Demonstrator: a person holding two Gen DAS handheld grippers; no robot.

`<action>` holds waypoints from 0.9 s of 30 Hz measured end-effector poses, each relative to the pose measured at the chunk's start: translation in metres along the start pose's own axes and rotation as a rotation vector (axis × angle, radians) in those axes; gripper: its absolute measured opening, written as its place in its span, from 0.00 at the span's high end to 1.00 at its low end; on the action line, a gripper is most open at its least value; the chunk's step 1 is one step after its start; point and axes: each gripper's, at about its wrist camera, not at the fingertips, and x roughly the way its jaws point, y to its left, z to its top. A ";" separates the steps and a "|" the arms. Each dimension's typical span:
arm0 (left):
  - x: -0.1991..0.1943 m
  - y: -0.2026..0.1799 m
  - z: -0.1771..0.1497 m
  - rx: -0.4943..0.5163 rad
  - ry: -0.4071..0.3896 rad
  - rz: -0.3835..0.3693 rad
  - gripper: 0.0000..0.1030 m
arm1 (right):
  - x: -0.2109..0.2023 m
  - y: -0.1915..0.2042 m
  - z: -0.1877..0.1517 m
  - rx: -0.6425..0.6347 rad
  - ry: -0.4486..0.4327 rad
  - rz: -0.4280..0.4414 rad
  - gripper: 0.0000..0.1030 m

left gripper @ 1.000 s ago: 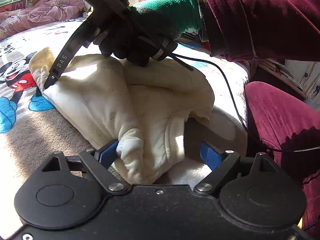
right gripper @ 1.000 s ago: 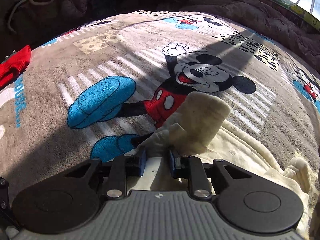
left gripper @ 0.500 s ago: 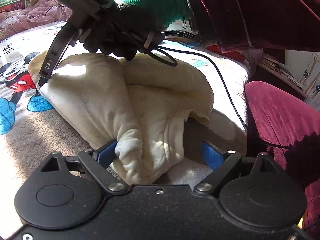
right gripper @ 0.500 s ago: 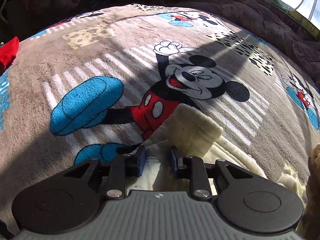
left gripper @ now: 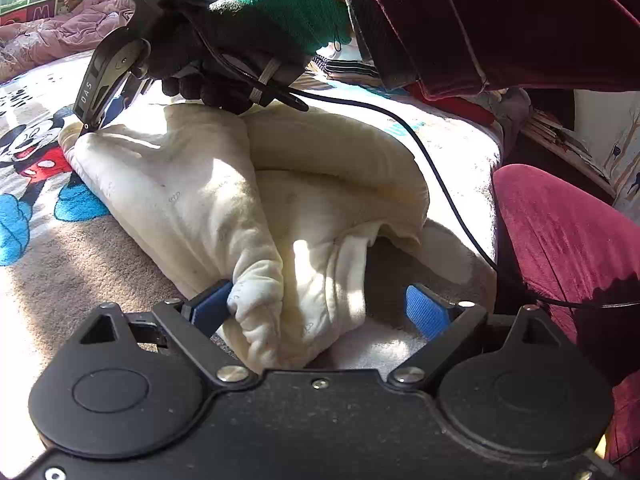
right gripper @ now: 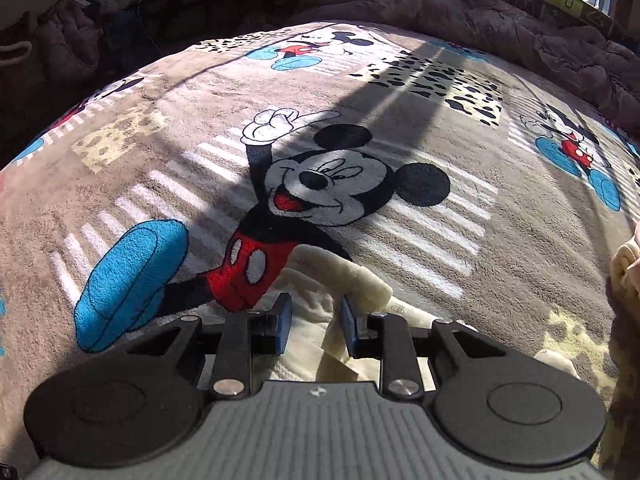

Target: Fold clothes

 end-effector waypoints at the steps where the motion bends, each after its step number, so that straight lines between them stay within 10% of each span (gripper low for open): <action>1: 0.000 0.001 0.000 0.000 -0.001 -0.004 0.10 | 0.006 -0.007 -0.003 0.051 0.008 0.021 0.73; 14: -0.011 0.009 -0.003 -0.024 -0.038 -0.025 0.10 | 0.003 -0.031 0.001 0.200 0.037 0.072 0.83; 27: -0.057 0.008 -0.011 -0.056 -0.178 0.070 0.10 | -0.152 -0.017 -0.074 0.110 -0.281 0.005 0.60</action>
